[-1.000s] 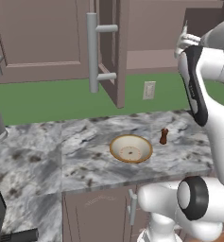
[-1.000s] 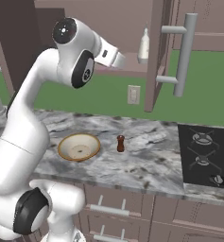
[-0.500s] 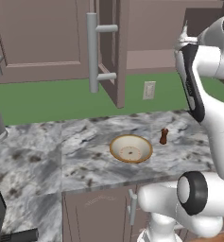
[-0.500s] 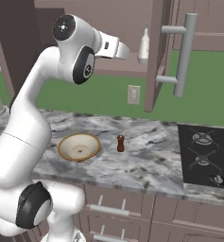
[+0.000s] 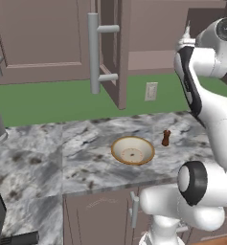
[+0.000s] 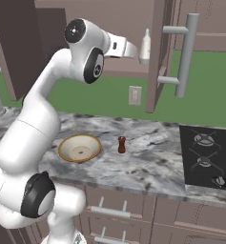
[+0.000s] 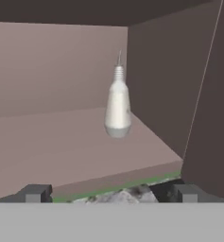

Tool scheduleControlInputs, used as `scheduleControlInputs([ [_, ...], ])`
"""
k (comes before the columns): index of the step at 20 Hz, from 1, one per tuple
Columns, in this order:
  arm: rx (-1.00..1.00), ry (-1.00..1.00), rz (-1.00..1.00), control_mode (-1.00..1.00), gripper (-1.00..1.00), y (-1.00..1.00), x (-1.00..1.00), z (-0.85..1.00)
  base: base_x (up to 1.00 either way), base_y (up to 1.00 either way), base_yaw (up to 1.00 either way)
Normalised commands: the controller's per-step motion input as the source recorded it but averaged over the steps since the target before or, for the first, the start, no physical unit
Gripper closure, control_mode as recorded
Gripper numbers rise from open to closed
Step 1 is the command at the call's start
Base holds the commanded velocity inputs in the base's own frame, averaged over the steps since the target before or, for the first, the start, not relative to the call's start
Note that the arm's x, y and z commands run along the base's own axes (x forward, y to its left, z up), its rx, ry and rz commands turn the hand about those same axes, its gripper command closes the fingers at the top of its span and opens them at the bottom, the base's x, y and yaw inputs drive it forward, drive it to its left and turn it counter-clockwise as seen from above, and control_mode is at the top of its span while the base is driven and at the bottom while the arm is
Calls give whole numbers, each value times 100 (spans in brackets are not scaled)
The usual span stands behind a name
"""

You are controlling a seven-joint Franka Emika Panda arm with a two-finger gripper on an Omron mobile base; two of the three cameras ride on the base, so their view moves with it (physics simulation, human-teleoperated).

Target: Retrieve the bottle and the shaker from the cabinet and place them next to the mixing bowl on the counter. Then add garlic from the fridge to the mixing bowl.

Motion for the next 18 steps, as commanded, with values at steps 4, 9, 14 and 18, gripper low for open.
scheduleControlInputs([
  [4,0,6,-6,-100,-100,-26,53,0,0,0,0],
  [9,0,8,-2,-100,-100,-14,30,0,0,0,0],
  [14,0,4,0,-100,-100,-11,55,0,0,0,0],
  [18,5,0,0,-100,-100,-18,46,-4,0,0,0],
])
